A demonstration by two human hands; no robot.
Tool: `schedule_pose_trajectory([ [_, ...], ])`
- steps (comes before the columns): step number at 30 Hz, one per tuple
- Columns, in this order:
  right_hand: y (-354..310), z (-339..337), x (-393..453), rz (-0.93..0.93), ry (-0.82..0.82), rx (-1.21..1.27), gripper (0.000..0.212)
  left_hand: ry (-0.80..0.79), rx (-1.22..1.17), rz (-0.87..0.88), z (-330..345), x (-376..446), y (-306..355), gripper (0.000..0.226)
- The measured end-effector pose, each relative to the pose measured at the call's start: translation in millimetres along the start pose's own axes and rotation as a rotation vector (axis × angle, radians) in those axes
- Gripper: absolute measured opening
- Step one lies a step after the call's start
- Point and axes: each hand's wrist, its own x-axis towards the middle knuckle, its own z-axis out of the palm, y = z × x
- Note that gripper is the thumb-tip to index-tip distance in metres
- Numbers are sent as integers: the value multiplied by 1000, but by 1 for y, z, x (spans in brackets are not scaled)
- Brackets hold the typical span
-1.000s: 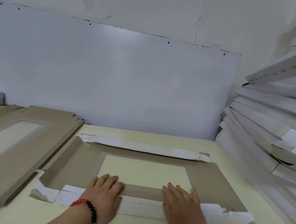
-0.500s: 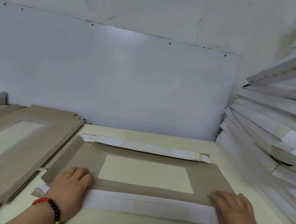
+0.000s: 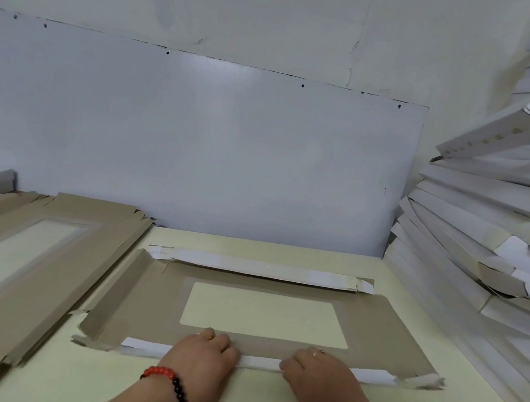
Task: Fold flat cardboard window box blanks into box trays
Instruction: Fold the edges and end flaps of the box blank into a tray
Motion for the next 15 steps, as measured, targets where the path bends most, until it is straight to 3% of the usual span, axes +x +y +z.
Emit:
schedule_pose_trajectory([
  [2,1,0,4,24,17,21,28,-50,-56,-47,-6,5,3,32],
  [6,-10,2,14,67,14,-34,11,-86,-128,-123,-8,11,13,13],
  [10,-40,4,32,158,35,104,11,-24,-90,-154,8,28,27,38],
  [13,-47,6,42,307,-76,172,45,-41,-139,-189,21,35,21,52],
  [15,-40,16,46,325,-282,223,58,-54,-110,-203,27,35,12,56],
])
